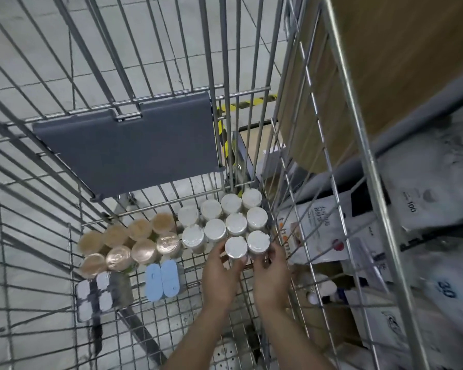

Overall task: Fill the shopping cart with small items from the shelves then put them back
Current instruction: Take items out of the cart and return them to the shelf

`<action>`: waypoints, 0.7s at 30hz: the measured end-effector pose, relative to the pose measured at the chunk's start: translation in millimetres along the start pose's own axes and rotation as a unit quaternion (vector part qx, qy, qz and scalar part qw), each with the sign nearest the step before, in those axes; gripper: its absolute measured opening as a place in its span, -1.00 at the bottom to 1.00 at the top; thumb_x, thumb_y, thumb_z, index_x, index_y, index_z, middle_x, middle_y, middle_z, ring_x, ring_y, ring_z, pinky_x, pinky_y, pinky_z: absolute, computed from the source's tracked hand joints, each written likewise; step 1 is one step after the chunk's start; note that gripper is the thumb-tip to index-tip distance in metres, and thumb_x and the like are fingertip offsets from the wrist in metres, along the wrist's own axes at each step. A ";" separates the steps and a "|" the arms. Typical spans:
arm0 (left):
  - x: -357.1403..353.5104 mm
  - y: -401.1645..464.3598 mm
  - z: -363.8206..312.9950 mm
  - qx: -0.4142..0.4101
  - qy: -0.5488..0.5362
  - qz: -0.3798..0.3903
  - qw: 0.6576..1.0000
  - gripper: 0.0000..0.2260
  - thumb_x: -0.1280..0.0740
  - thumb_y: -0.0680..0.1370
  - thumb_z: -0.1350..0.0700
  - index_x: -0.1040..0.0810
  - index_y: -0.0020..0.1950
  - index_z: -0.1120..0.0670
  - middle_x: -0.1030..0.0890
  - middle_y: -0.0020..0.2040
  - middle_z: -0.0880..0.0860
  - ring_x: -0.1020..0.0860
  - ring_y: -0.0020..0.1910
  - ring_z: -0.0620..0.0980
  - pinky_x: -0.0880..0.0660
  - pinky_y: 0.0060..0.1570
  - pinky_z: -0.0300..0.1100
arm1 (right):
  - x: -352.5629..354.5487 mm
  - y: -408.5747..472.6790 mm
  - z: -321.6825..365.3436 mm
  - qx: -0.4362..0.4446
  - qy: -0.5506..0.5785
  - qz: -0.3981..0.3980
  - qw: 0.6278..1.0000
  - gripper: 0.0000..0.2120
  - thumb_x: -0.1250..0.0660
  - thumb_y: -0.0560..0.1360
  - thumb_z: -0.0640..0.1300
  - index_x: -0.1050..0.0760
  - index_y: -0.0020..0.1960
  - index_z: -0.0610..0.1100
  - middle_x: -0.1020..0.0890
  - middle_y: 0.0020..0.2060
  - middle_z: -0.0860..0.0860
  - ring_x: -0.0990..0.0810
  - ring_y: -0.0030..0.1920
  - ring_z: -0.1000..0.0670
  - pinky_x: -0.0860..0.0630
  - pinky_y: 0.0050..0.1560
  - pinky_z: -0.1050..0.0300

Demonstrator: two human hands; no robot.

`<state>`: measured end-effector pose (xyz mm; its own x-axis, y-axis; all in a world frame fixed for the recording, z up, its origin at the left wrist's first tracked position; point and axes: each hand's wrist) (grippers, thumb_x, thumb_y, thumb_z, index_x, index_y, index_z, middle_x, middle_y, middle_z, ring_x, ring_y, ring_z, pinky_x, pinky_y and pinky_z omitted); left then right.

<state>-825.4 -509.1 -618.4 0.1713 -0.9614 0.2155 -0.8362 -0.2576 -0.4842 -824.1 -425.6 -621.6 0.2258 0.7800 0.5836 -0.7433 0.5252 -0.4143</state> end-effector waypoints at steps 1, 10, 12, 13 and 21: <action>0.0 0.8 1.6 0.007 -0.003 -0.005 1.000 -0.60 -0.49 0.42 0.18 -0.46 0.15 -0.14 -0.60 0.06 -0.16 -0.56 0.09 -0.12 -0.51 0.09 -0.09 | 0.3 -0.3 0.5 -0.002 0.007 0.002 1.000 -0.68 -0.32 0.53 -0.21 -0.44 0.27 -0.13 -0.63 0.02 -0.02 -0.60 0.05 -0.06 -0.45 -0.01 0.15; -9.8 0.8 2.7 0.009 -0.029 -0.013 0.999 -0.65 -0.47 0.42 0.25 -0.52 0.10 -0.07 -0.61 0.06 -0.10 -0.57 0.05 -0.17 -0.54 0.10 -0.11 | -1.2 -6.5 1.3 0.002 0.058 0.020 0.998 -0.53 -0.28 0.51 -0.32 -0.36 0.39 -0.08 -0.58 0.15 0.02 -0.56 0.14 0.01 -0.49 0.13 0.09; -10.0 1.6 1.9 0.015 -0.034 -0.013 0.999 -0.66 -0.47 0.42 0.27 -0.49 0.05 -0.08 -0.60 0.04 -0.12 -0.56 0.04 -0.22 -0.52 0.10 -0.14 | -1.9 -8.4 2.8 0.000 0.077 0.025 0.997 -0.49 -0.27 0.51 -0.34 -0.34 0.42 -0.09 -0.56 0.17 0.04 -0.54 0.18 0.05 -0.47 0.18 0.10; -9.9 2.6 3.0 0.019 -0.030 -0.012 0.999 -0.66 -0.47 0.42 0.27 -0.49 0.06 -0.06 -0.60 0.04 -0.12 -0.55 0.05 -0.21 -0.52 0.12 -0.12 | -1.0 -9.6 2.8 -0.009 0.094 0.033 0.995 -0.48 -0.26 0.51 -0.35 -0.33 0.43 -0.07 -0.54 0.18 0.06 -0.53 0.18 0.06 -0.46 0.18 0.12; 7.0 -8.6 -0.8 0.038 0.028 0.021 0.999 -0.64 -0.43 0.47 0.23 -0.48 0.23 0.06 -0.56 0.11 -0.10 -0.52 0.15 -0.05 -0.48 0.21 -0.04 | 26.5 -29.3 -8.6 -0.024 0.053 0.087 0.994 -0.72 -0.23 0.56 -0.32 -0.45 0.25 -0.15 -0.54 0.11 0.02 -0.52 0.16 0.00 -0.41 0.14 0.17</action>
<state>-817.4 -513.5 -612.0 0.1068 -0.9650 0.2394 -0.7993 -0.2266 -0.5566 -790.9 -417.4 -600.1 0.1634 0.8911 0.4234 -0.7464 0.3924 -0.5376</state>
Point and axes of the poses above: each hand's wrist, its own y-axis towards the middle knuckle, its own x-axis out of the back of the hand, z = x × y
